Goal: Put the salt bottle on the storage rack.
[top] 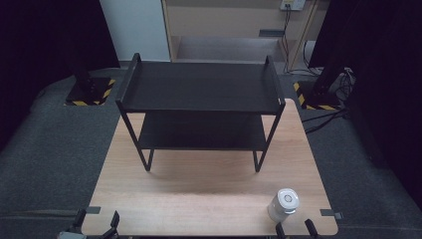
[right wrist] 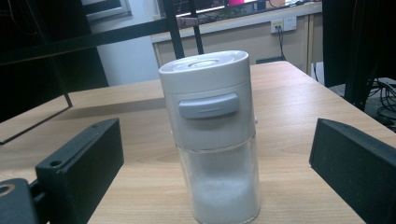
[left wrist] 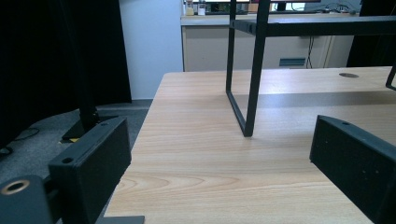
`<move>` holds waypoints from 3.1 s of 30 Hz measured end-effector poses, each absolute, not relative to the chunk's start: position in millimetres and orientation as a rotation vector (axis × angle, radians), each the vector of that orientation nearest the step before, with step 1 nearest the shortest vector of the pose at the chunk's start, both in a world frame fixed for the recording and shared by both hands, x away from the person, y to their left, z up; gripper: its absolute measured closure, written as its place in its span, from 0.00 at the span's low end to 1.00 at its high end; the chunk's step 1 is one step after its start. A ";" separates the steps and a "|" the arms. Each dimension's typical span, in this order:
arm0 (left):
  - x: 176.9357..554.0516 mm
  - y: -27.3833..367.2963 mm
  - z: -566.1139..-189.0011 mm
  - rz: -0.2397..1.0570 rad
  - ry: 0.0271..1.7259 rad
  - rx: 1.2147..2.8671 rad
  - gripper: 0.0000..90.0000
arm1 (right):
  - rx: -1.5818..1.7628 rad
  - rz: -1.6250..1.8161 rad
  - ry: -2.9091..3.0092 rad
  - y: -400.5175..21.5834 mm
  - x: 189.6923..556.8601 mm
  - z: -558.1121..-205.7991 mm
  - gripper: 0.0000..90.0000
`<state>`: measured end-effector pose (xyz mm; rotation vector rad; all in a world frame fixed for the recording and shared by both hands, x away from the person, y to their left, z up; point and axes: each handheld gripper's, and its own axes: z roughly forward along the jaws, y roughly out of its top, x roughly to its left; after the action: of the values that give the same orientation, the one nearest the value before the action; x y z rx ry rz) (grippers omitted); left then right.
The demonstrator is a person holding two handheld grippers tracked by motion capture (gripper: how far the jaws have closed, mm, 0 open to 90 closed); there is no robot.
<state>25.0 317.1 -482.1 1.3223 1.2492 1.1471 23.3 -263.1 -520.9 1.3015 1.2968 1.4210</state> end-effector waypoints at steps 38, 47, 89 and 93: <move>26.0 323.4 -485.6 1.136 1.262 1.317 0.05 | 1.218 1.230 1.240 -217.3 79.9 -524.0 0.34; 25.2 323.1 -484.0 1.137 1.254 1.314 0.05 | 1.246 1.232 1.269 -216.5 79.3 -512.8 0.35; 21.1 330.8 -479.4 1.136 1.233 1.278 0.05 | 1.011 1.437 1.511 -151.8 213.0 -343.5 0.35; 21.8 331.7 -479.6 1.135 1.240 1.280 0.05 | 1.022 1.442 1.499 -148.8 222.0 -343.9 0.35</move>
<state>21.8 331.7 -479.6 1.2803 1.2399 1.1355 222.0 -148.8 -343.9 1.0219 1.4992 1.4420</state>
